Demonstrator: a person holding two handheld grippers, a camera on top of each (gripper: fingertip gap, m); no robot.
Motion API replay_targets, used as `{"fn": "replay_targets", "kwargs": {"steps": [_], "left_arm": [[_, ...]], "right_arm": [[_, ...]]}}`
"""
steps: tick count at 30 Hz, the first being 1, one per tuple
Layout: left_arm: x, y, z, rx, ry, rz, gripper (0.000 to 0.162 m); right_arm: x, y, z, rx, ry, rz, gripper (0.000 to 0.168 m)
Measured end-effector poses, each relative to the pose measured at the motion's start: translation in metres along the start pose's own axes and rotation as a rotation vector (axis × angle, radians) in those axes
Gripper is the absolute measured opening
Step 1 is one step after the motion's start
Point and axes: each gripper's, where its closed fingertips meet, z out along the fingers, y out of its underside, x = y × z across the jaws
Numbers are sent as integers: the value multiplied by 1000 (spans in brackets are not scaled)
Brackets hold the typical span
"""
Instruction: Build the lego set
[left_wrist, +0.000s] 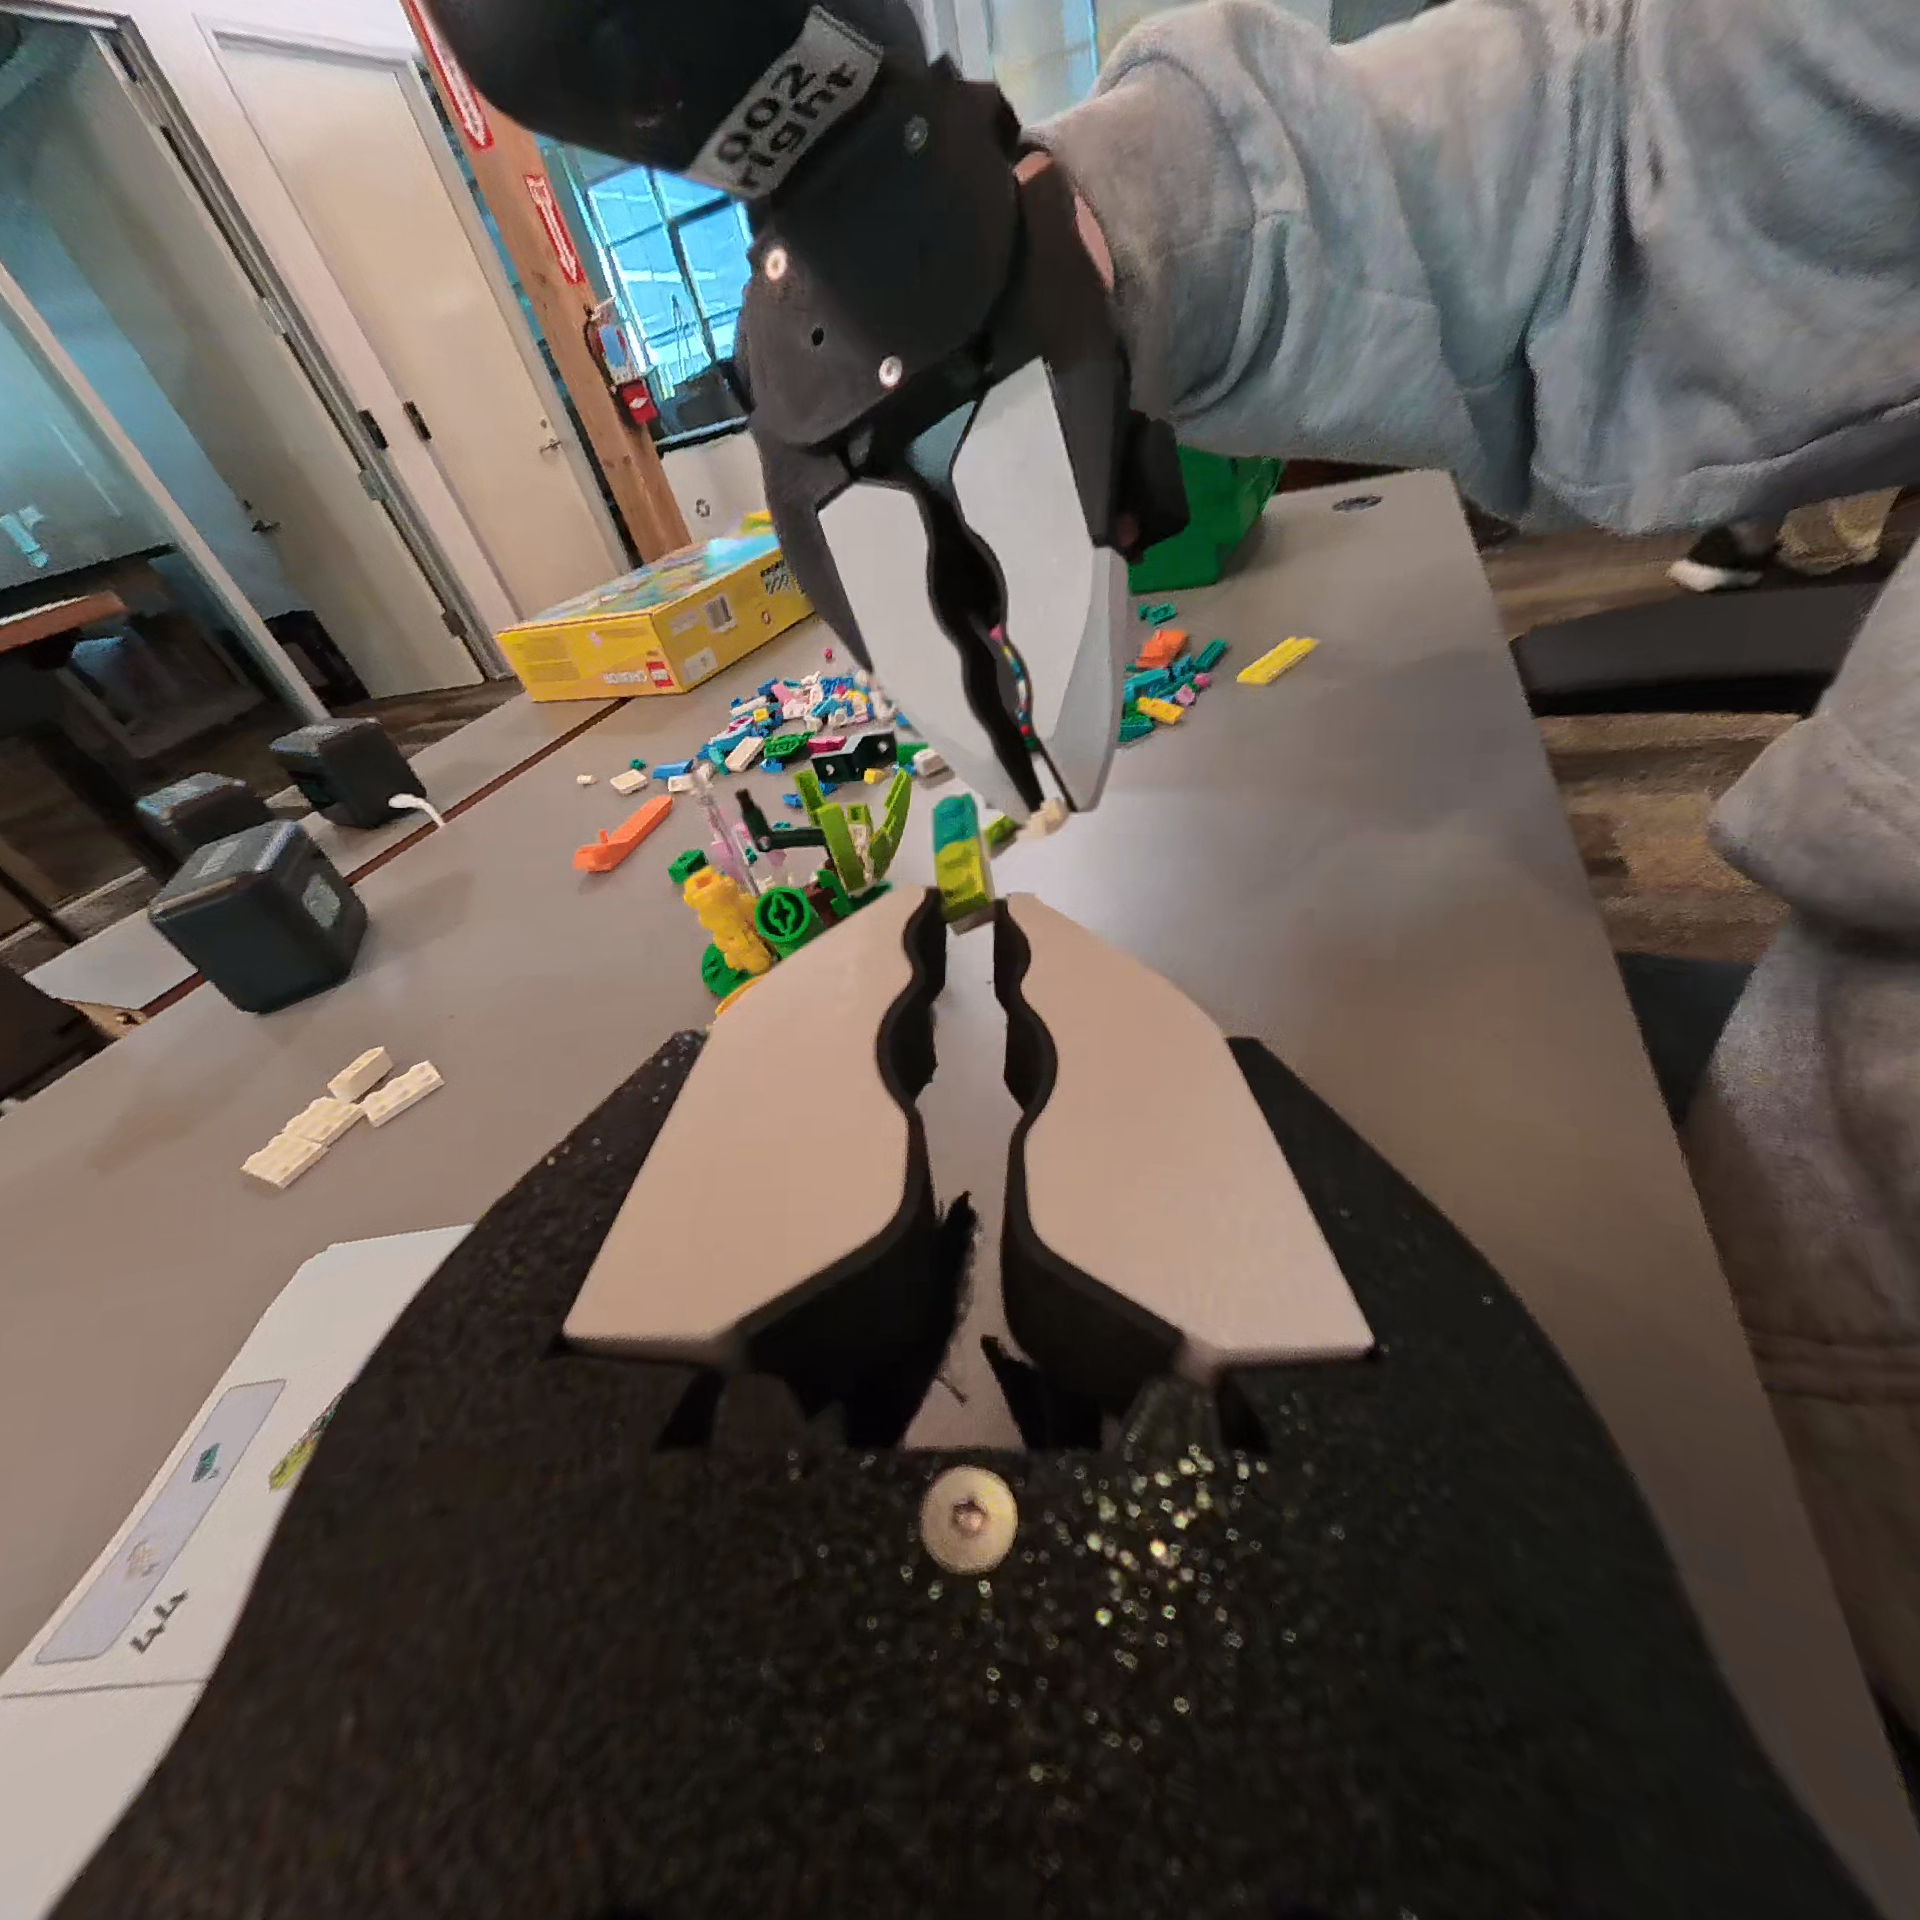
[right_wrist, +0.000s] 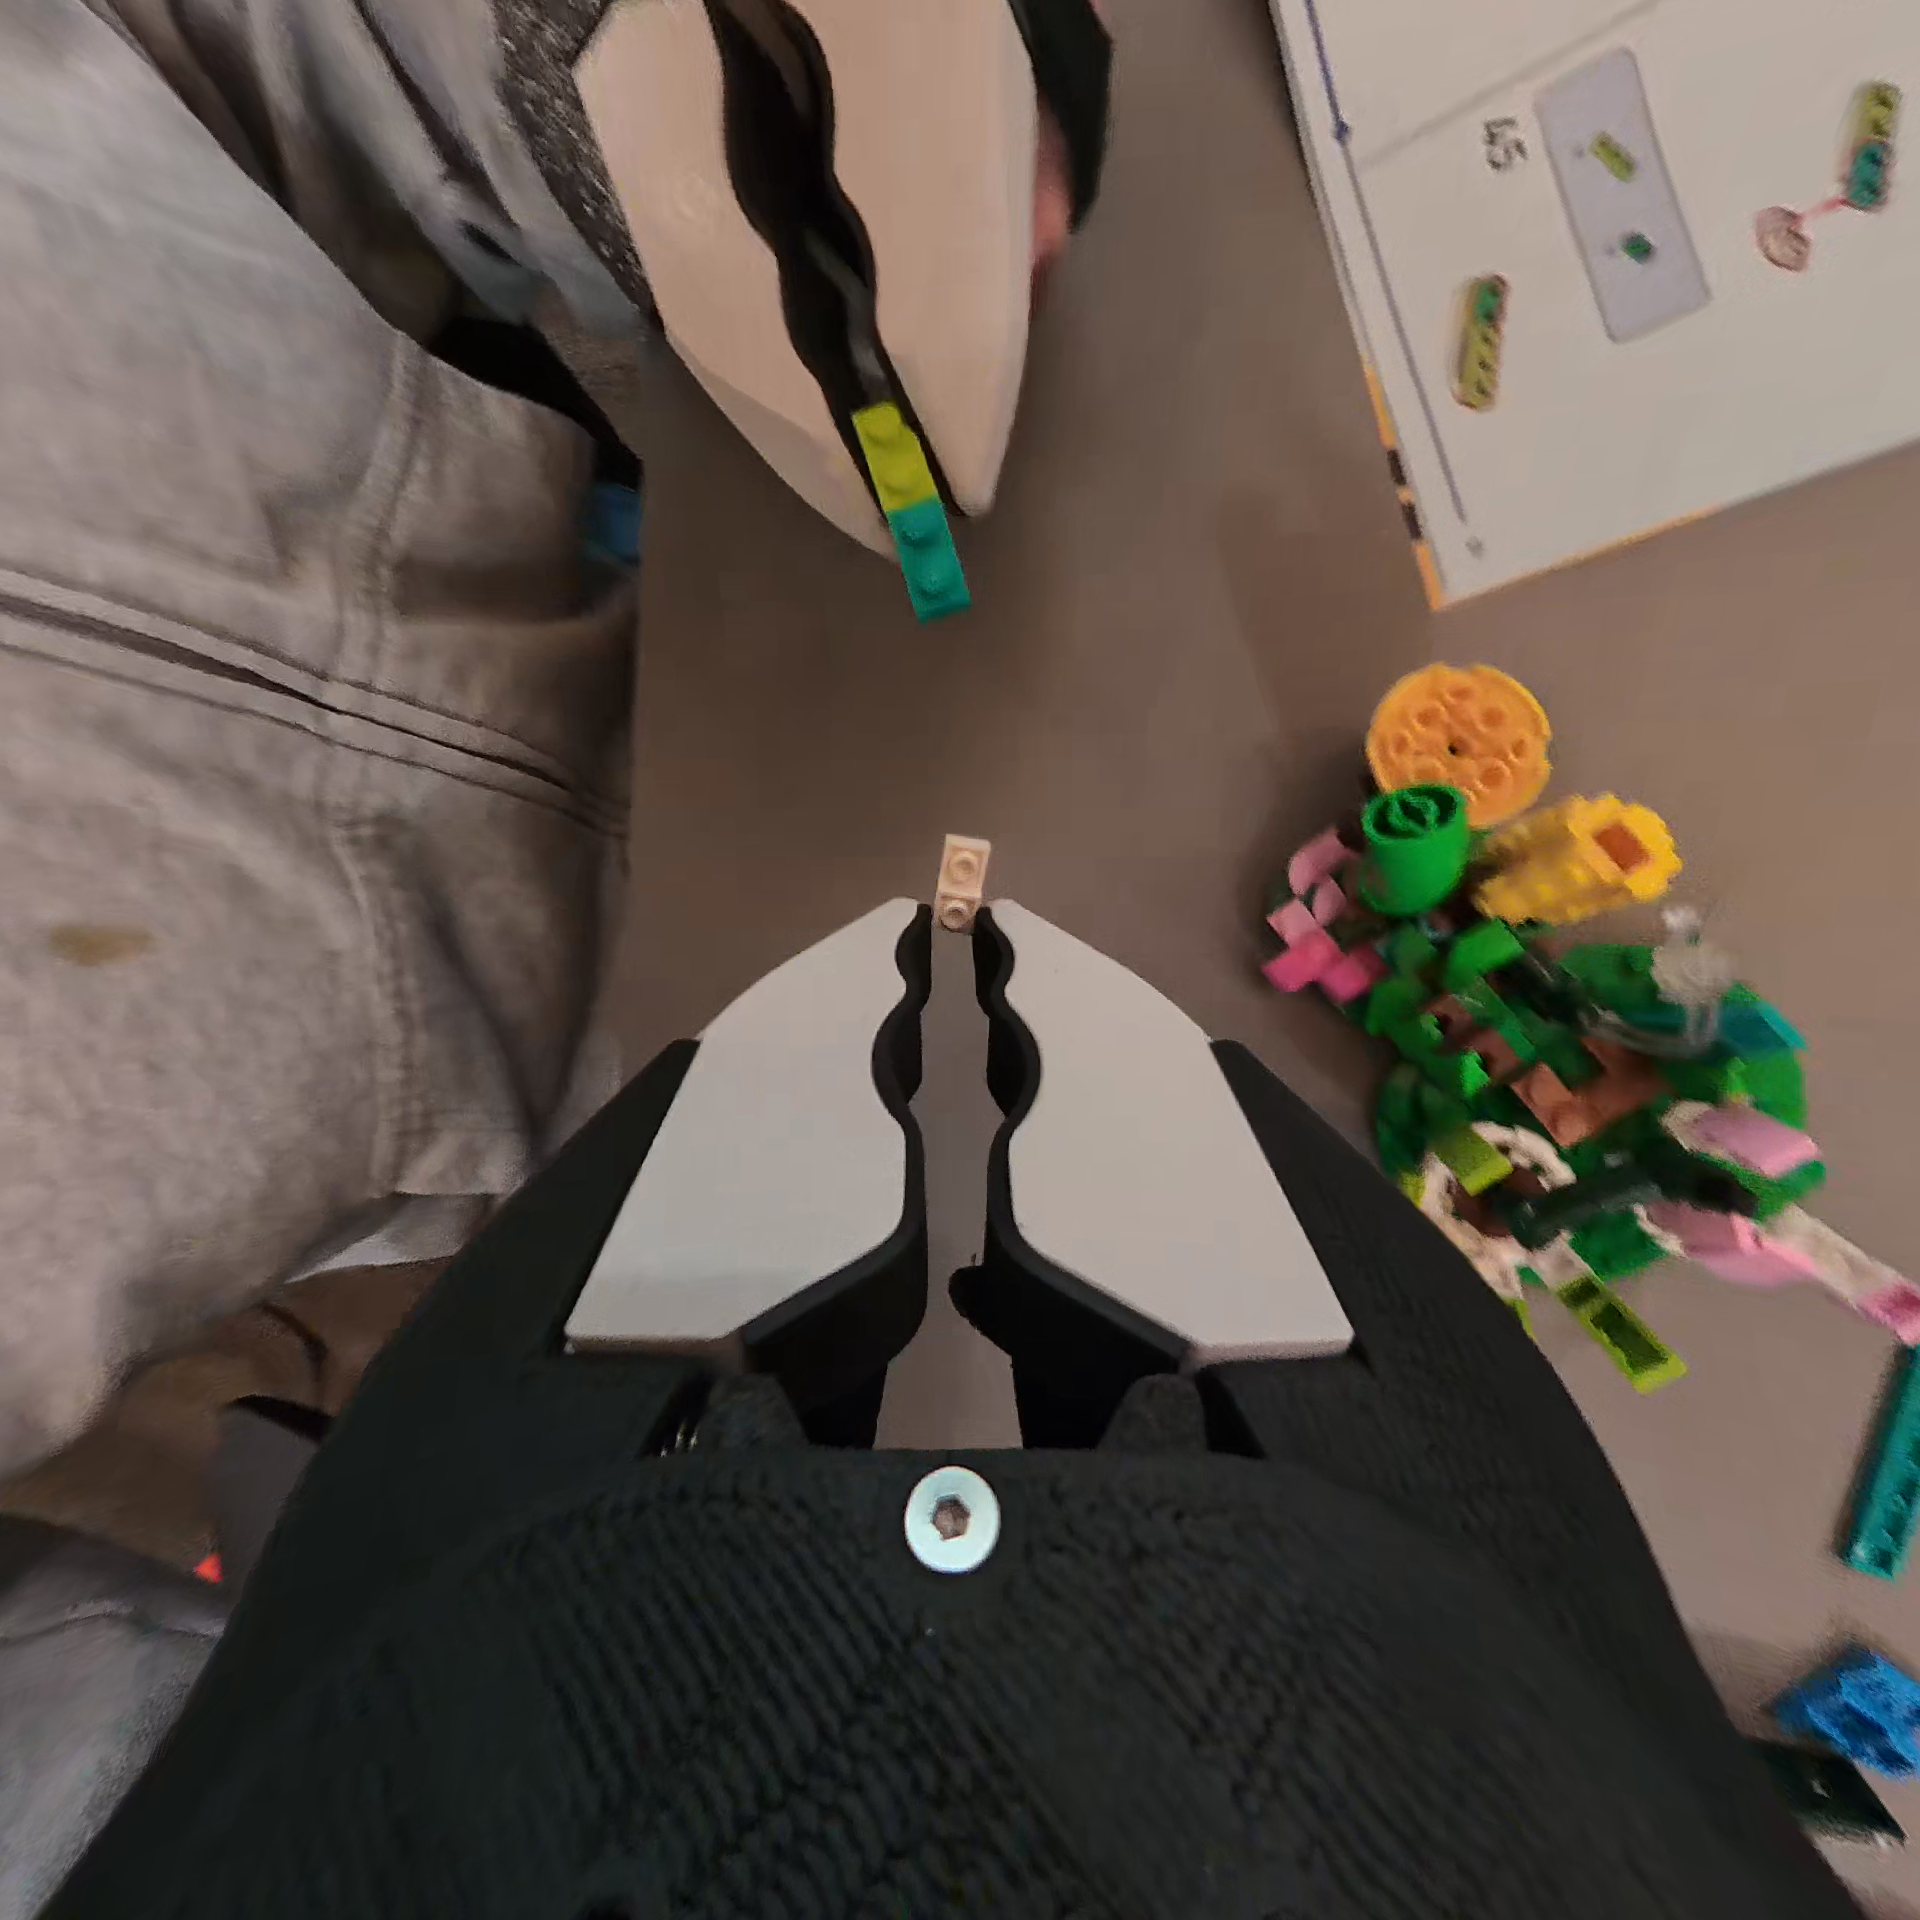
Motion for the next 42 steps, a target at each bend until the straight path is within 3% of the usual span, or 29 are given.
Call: {"fn": "replay_targets", "kwargs": {"steps": [1,7,10,16,19,23,27,31,37,42], "left_arm": [[1,-1,-1,11,9,-2,8],[-1,-4,-4,38,20,-31,8],[-3,-7,-6,67,17,-53,8],[0,-6,-5,55,25,-34,8],[6,-2,-1,14,38,12,8],[16,6,4,-43,83,62,8],[27,6,4,-56,182,-4,8],[36,7,4,-84,262,-74,8],[37,9,5,-100,258,-66,8],[30,9,6,-99,222,-93,8]], "right_arm": [[-4,-4,1,-6,-19,4,7],[10,3,13,-136,94,-14,7],[24,26,21,-273,223,-117,7],[14,55,39,-396,224,-335,7],[9,54,45,-372,222,-340,7],[-2,29,41,-210,177,-261,7],[-22,-1,27,-51,20,-132,7],[-26,-15,20,1,-34,-117,7],[-22,-12,19,-15,19,-150,7],[1,33,36,-232,175,-188,7]]}}
